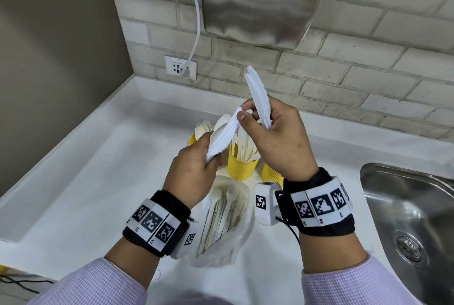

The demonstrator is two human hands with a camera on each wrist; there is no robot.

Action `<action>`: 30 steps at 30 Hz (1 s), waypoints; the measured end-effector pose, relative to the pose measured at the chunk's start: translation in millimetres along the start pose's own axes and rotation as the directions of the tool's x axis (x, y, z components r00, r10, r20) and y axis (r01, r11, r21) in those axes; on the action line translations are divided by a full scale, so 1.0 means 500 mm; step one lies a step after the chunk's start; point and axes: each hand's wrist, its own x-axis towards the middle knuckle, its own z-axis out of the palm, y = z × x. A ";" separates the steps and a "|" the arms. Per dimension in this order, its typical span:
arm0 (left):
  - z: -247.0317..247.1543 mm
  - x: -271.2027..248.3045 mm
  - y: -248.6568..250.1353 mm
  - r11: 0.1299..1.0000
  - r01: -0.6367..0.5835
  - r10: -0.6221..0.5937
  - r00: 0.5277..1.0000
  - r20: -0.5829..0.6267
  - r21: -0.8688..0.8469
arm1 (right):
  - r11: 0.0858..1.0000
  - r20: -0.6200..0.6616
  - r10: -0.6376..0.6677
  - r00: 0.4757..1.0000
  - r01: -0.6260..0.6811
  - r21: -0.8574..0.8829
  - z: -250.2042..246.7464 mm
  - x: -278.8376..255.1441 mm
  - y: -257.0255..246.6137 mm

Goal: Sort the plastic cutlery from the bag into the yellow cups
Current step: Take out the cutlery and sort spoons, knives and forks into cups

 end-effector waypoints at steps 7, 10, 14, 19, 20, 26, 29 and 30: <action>-0.004 -0.002 0.005 1.000 -0.004 0.004 1.000 -0.002 0.021 | 0.999 -0.051 -0.033 0.998 0.032 -0.034 -0.001 0.003 0.007; -0.003 -0.003 0.004 0.999 -0.005 0.005 1.000 -0.003 0.037 | 1.000 -0.118 -0.013 0.993 0.014 0.003 -0.008 0.009 0.006; -0.004 -0.004 0.004 0.999 -0.004 0.004 1.000 0.000 0.051 | 0.980 -0.252 0.065 0.966 -0.015 0.199 -0.018 0.018 0.005; -0.003 -0.006 0.014 0.998 -0.018 0.016 1.000 0.025 0.062 | 0.870 -0.130 0.208 0.969 -0.123 0.478 -0.008 0.003 -0.009; -0.003 -0.006 0.015 0.998 -0.031 0.029 0.999 0.030 0.061 | 0.886 -0.111 0.187 0.976 -0.120 0.447 -0.003 -0.002 -0.005; -0.001 -0.009 0.017 0.994 -0.074 0.070 0.996 0.048 0.084 | 0.949 0.016 0.155 0.988 -0.154 0.275 0.017 -0.020 0.007; -0.004 -0.010 0.019 0.994 -0.067 0.062 0.996 0.056 0.089 | 0.949 -0.032 0.174 0.984 -0.159 0.272 0.016 -0.020 0.011; -0.005 -0.011 0.021 0.994 -0.067 0.062 0.996 0.058 0.088 | 0.935 -0.050 0.190 0.980 -0.166 0.312 0.015 -0.019 0.010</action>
